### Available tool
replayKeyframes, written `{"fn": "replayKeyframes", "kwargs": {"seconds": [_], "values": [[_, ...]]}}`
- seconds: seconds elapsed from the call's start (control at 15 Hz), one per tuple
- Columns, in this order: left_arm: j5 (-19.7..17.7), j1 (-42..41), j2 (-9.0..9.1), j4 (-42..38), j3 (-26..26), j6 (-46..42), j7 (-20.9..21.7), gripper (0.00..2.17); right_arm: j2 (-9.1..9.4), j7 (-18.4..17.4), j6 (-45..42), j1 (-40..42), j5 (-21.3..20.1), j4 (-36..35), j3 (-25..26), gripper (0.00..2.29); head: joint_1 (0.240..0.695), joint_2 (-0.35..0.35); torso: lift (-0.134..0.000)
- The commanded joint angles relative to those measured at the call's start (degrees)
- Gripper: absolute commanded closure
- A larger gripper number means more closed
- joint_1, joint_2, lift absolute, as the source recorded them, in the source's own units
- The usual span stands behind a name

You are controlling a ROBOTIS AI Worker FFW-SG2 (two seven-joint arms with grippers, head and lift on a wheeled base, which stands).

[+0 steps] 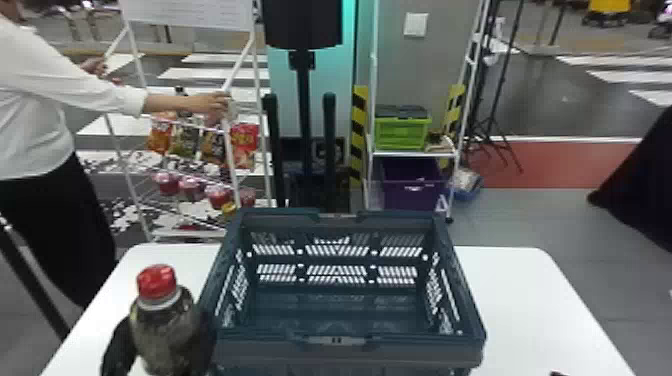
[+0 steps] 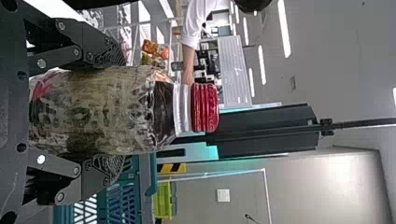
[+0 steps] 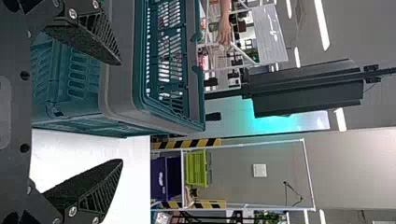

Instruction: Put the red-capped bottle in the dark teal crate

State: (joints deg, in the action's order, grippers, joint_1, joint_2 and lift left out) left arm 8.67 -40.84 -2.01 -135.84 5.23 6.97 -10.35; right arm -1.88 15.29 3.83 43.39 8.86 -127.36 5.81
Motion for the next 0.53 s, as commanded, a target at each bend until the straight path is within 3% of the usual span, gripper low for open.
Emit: {"fn": "replayKeyframes", "kwargs": {"seconds": [0.0, 0.27, 0.47], "values": [[-0.49, 5.69, -2.21, -3.47, -0.40, 11.98, 0.24, 2.15, 0.03, 0.00, 0.00, 0.21, 0.01, 0.00, 0.35, 0.15, 0.499, 0.000, 0.000], [-2.08, 16.41, -3.44, -5.05, -3.47, 27.09, 6.48, 2.15, 0.21, 0.09, 0.18, 0.74, 0.01, -0.09, 1.31, 0.15, 0.499, 0.000, 0.000], [-4.19, 24.32, -3.44, -1.10, -4.79, 27.80, 11.84, 2.15, 0.47, 0.79, 0.18, 1.44, 0.01, -0.26, 2.54, 0.15, 0.499, 0.000, 0.000]]}}
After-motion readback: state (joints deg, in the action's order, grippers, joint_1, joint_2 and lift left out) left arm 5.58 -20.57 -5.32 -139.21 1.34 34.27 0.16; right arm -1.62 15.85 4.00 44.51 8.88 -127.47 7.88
